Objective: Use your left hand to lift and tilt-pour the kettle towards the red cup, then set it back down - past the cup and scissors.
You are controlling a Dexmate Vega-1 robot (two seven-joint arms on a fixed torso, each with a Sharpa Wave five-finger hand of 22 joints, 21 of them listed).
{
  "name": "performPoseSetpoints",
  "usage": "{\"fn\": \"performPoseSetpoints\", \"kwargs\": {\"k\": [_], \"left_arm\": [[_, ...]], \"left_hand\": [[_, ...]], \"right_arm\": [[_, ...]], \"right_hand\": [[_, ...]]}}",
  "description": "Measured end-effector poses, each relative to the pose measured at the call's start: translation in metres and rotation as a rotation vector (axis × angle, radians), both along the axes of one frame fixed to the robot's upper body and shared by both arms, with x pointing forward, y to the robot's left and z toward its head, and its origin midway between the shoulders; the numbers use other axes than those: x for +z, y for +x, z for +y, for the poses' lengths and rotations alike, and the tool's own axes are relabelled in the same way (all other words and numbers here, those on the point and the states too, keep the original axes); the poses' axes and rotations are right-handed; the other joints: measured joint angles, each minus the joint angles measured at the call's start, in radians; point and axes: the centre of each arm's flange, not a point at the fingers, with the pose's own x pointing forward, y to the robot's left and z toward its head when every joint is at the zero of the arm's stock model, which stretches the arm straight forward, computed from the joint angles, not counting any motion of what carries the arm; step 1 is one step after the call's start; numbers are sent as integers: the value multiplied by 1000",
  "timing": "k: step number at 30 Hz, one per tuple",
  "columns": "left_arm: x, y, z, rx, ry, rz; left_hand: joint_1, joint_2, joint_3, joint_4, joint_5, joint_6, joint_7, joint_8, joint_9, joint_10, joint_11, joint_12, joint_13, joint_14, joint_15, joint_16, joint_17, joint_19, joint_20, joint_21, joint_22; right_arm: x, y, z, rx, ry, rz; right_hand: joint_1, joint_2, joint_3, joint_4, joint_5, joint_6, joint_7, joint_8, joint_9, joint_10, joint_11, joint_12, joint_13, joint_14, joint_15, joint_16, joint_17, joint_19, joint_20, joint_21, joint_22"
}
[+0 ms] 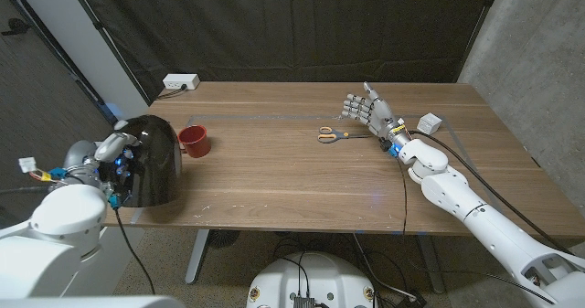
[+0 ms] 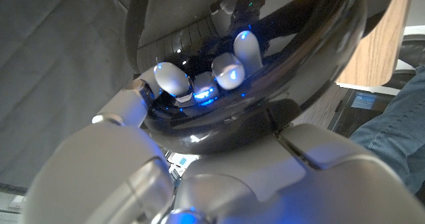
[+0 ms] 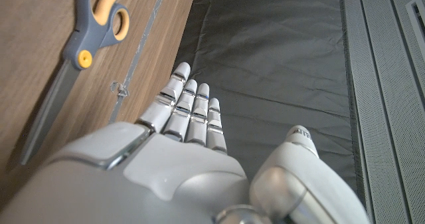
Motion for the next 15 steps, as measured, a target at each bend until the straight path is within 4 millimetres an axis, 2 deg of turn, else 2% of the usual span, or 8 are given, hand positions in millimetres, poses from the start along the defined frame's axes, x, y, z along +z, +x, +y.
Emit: {"fn": "performPoseSetpoints", "kwargs": {"k": [1, 5, 6, 8, 9, 15], "left_arm": [[28, 1, 6, 14, 42, -53], [20, 2, 6, 10, 32, -7], [41, 2, 9, 20, 62, -47], [35, 3, 10, 17, 55, -10], [48, 4, 12, 23, 78, -33], [56, 8, 18, 31, 109, 31]], "left_hand": [[0, 0, 0, 0, 0, 0, 0, 0, -4, 0, 0, 0, 3, 3, 1, 0, -2, 0, 0, 0, 0], [0, 0, 0, 0, 0, 0, 0, 0, -3, 0, 0, 0, 3, 3, 1, 0, -6, 0, 0, -3, 0], [0, 0, 0, 0, 0, -2, -2, 0, -5, 0, 0, 0, 3, 3, 1, 0, -7, 0, 0, -3, 0], [0, 0, 0, 0, 0, -2, -2, 0, -12, 0, 0, 0, 3, 3, 1, 0, -7, 0, 0, -3, 0], [0, 0, 0, 0, 0, -2, -2, 2, -13, 0, 0, 0, 3, 3, 1, 0, -7, 0, 0, -3, 0], [0, 0, 0, 0, 0, -9, 2, 13, -12, 0, 0, 0, 3, 6, -2, -1, -2, 0, 0, -3, 0]], "right_arm": [[-1, 0, 0, 0, 2, 6], [-3, 1, 0, 0, 3, 9], [-3, 1, 0, -1, 5, 10], [-4, 1, 0, -1, 6, 12], [-4, 1, 0, -3, 7, 14], [-7, 1, 0, -10, 7, 24]], "right_hand": [[0, 0, 0, 0, 0, 0, 0, 0, 0, 0, 0, 0, 0, 0, 0, 0, 0, 0, 0, 0, 0], [0, 0, 0, 0, 0, 0, 0, 0, 0, 0, 0, 0, 0, 0, 0, 0, 0, 0, 0, 0, 0], [0, 0, 0, 0, 0, 0, 0, 0, 0, 0, 0, 0, 0, 0, 0, 0, 0, 0, 0, 0, 0], [-4, 4, 0, 0, 0, 0, 0, 0, 0, 0, 0, 0, 0, 0, 0, 0, 0, 0, 0, 0, 0], [-4, 4, 0, 0, 0, 0, 0, 0, 0, 0, 0, 0, 0, 0, 0, 0, 0, 0, 0, 0, 0], [0, 8, 0, 0, 0, 0, 0, 0, 0, 0, 0, 0, 0, 0, 0, 0, 0, 0, 0, 0, 0]]}}
